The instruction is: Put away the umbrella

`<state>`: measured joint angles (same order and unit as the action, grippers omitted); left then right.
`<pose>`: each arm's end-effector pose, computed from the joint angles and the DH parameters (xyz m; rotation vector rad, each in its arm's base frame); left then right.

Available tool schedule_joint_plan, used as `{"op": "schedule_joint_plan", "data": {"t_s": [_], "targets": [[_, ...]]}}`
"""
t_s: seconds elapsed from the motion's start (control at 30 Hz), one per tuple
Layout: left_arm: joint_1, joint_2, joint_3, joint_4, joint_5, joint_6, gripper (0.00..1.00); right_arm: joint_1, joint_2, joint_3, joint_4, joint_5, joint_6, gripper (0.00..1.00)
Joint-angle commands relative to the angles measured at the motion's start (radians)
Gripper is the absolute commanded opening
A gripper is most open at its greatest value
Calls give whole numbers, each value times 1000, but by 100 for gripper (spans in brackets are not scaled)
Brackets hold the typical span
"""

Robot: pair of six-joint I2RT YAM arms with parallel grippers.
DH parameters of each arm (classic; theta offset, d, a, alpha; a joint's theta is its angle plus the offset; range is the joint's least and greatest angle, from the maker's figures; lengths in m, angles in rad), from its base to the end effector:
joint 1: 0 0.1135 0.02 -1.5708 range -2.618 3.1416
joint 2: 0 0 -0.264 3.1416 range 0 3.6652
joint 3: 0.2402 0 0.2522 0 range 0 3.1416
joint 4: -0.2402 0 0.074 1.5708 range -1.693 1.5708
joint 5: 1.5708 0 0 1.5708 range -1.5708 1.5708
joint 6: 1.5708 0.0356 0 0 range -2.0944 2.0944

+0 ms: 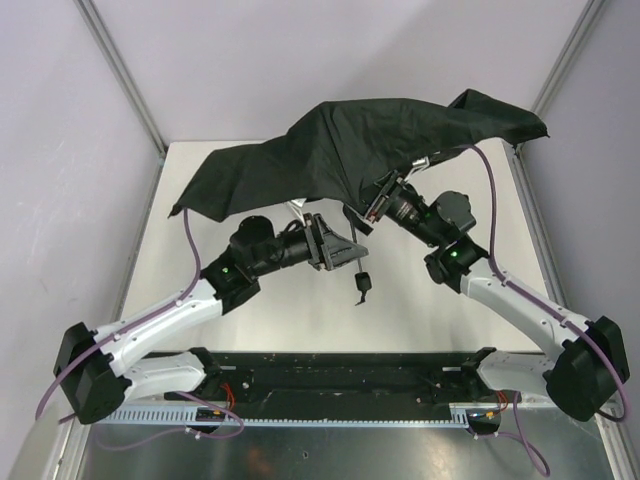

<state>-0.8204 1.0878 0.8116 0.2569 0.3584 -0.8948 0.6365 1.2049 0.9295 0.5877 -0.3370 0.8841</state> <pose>0.1659 -0.1963 0.3362 0.2549 1.8263 -1.5620 0.2182 0.1759 0.3842 -0.1515 1.4270 1.4951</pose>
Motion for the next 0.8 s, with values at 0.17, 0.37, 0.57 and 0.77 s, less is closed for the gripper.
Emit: {"op": "schedule_joint_plan", "data": {"t_s": [0.17, 0.37, 0.57, 0.77], "targets": [[56, 51, 60, -13, 29, -3, 8, 41, -74, -69, 126, 29, 13, 0], [128, 21, 100, -12, 34, -6, 0, 110, -120, -317, 311, 181, 142, 0], [130, 1, 60, -13, 55, -19, 1, 85, -71, -336, 415, 189, 172, 0], [123, -118, -93, -19, 112, 28, 79, -112, 8, -287, 522, 59, 211, 0]]}}
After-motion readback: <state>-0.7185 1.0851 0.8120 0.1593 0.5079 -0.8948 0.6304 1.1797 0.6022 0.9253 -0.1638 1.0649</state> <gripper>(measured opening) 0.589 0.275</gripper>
